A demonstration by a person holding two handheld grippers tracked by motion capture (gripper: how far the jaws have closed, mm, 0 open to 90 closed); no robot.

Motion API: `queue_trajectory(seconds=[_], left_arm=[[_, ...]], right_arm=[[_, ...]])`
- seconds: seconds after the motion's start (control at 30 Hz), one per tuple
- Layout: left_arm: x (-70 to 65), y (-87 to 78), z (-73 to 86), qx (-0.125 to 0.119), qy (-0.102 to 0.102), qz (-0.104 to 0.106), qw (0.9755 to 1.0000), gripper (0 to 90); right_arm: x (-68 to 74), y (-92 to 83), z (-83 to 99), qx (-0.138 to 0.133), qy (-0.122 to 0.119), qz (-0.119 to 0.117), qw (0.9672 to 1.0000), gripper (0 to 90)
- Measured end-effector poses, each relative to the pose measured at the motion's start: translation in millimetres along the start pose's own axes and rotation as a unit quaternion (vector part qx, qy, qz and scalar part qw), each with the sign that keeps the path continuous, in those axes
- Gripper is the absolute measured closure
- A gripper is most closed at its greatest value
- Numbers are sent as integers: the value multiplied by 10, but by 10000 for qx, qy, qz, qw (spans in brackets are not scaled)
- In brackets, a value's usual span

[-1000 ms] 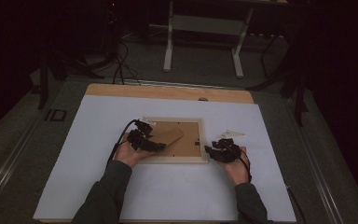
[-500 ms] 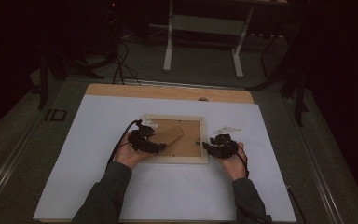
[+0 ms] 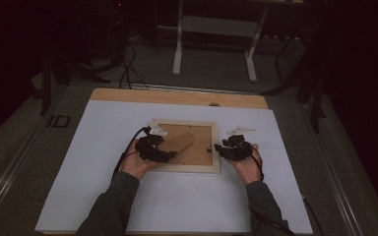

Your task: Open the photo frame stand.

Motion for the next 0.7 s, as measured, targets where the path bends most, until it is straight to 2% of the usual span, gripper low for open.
queue_trajectory(seconds=[0.7], left_arm=[[-61, -38, 39, -269, 173, -178, 9993, 398]], right_arm=[[-42, 58, -118, 60, 12, -155, 9999, 533]])
Point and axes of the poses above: each handheld gripper's, and its own axes: y roughly forward along the jaws, z roughly out of its underside, x roughly to its left, the point moved 7 cm from there along y, roughly forward along the jaws, and after that the axes turned 2 degrees about x, right-handed, at the moved point
